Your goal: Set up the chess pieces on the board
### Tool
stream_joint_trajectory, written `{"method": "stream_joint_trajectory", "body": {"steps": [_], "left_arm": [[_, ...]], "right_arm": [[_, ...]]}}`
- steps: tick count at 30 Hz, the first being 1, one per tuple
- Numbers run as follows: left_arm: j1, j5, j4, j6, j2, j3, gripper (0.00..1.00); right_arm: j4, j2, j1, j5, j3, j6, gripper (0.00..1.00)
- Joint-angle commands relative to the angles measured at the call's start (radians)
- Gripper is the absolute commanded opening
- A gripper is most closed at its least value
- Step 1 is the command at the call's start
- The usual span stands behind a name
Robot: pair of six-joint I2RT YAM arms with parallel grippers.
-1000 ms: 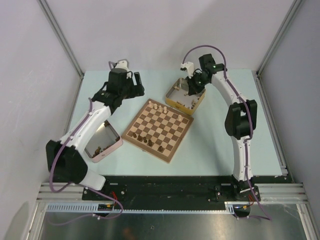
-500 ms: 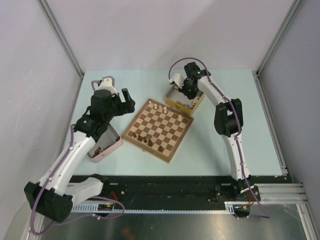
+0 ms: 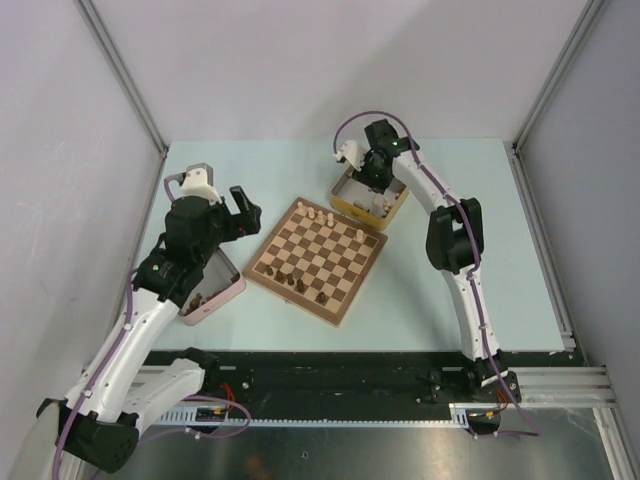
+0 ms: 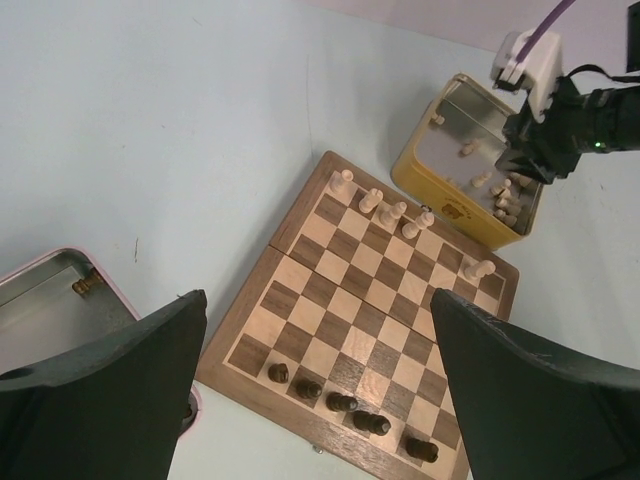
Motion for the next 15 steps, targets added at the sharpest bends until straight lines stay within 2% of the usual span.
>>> {"method": "stream_joint_trajectory", "body": {"steps": [1, 7, 15], "left_arm": [[0.005, -0.023, 0.018, -0.007, -0.016, 0.001, 0.98], [0.007, -0.012, 0.02, -0.004, 0.002, 0.001, 0.99], [0.008, 0.01, 0.018, 0.001, 0.024, 0.016, 0.99]], "right_arm": [[-0.042, -0.019, -0.049, -0.096, 0.075, 0.089, 0.4], [-0.116, -0.003, -0.108, -0.247, 0.071, 0.172, 0.37], [-0.119, 0.037, -0.12, -0.281, 0.091, 0.2, 0.38]]}}
